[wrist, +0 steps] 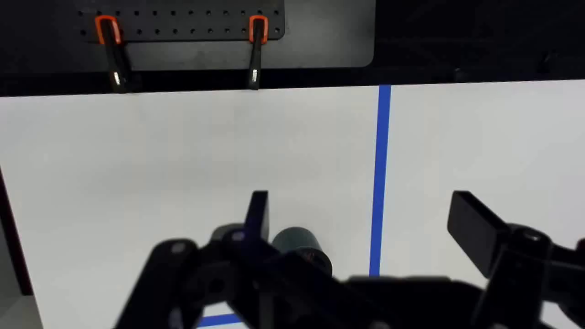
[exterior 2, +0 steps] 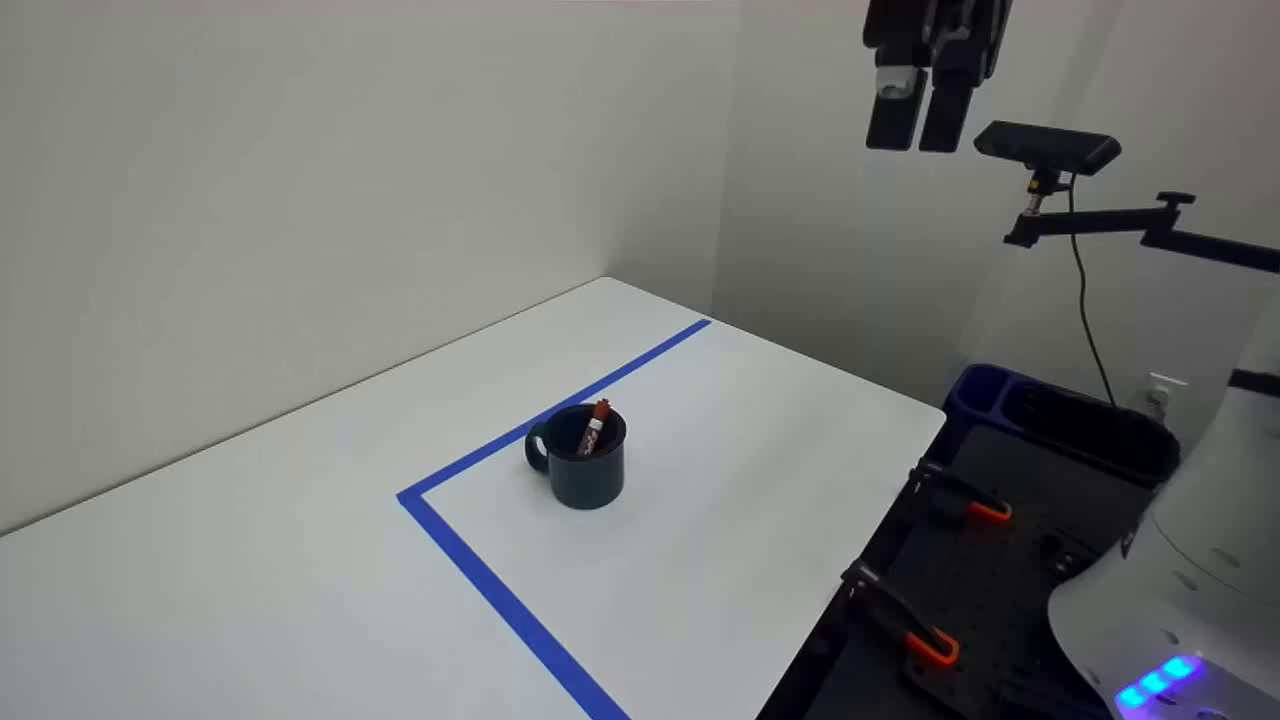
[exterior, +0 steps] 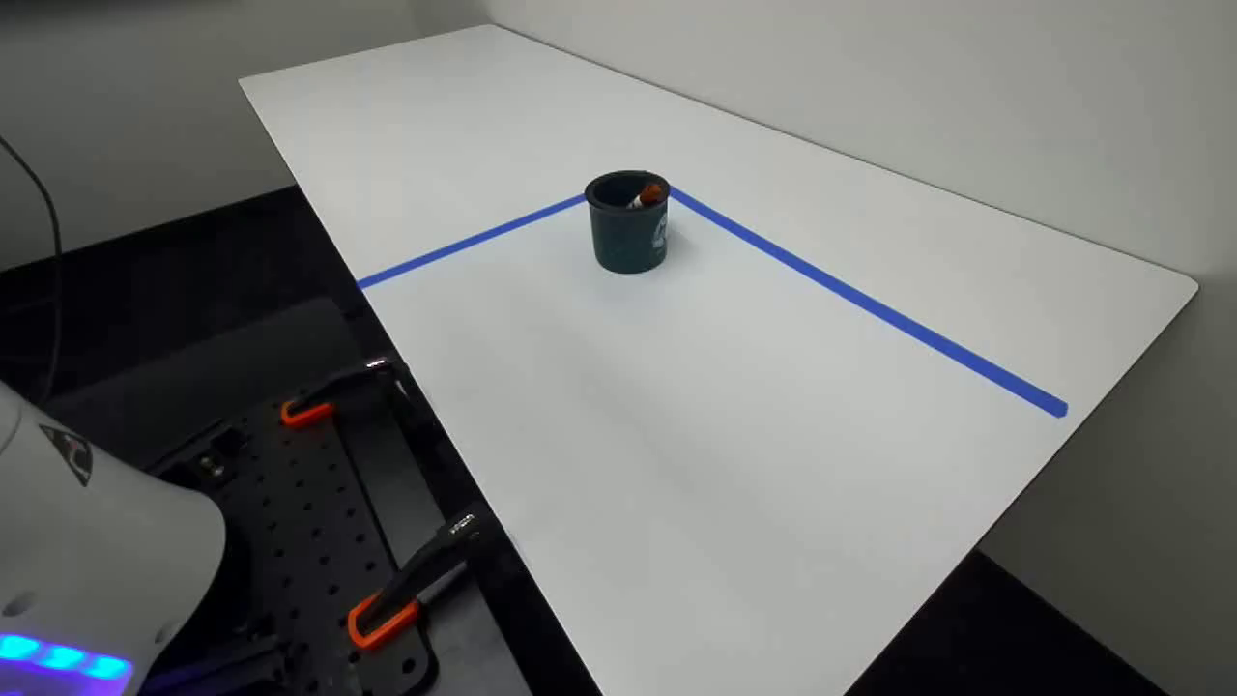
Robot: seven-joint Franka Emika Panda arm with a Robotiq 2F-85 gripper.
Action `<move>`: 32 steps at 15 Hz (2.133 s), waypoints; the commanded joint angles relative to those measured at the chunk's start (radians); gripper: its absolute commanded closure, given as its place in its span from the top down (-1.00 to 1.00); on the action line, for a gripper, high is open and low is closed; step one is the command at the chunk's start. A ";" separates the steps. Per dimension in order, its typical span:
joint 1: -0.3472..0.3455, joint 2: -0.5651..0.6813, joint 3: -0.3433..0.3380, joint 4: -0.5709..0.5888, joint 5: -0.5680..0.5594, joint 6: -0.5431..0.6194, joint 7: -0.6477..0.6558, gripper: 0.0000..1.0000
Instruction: Remove the marker from the cup and put it on the table inside the blue border
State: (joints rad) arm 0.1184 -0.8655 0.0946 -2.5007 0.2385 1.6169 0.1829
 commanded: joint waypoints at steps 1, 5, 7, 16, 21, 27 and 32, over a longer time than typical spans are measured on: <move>-0.022 0.000 0.014 0.003 0.010 -0.006 -0.013 1.00; -0.022 0.000 0.014 0.003 0.010 -0.006 -0.013 1.00; -0.022 0.000 0.014 0.003 0.010 -0.006 -0.013 1.00; -0.107 0.276 0.132 0.085 0.039 0.288 0.289 1.00; -0.128 0.442 0.216 0.109 0.007 0.474 0.616 1.00; -0.120 0.668 0.202 0.115 -0.088 0.696 0.891 1.00; -0.079 0.842 0.165 0.136 -0.180 0.821 1.006 1.00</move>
State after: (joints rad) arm 0.0048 -0.1162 0.2876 -2.4096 0.1062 2.3965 1.1135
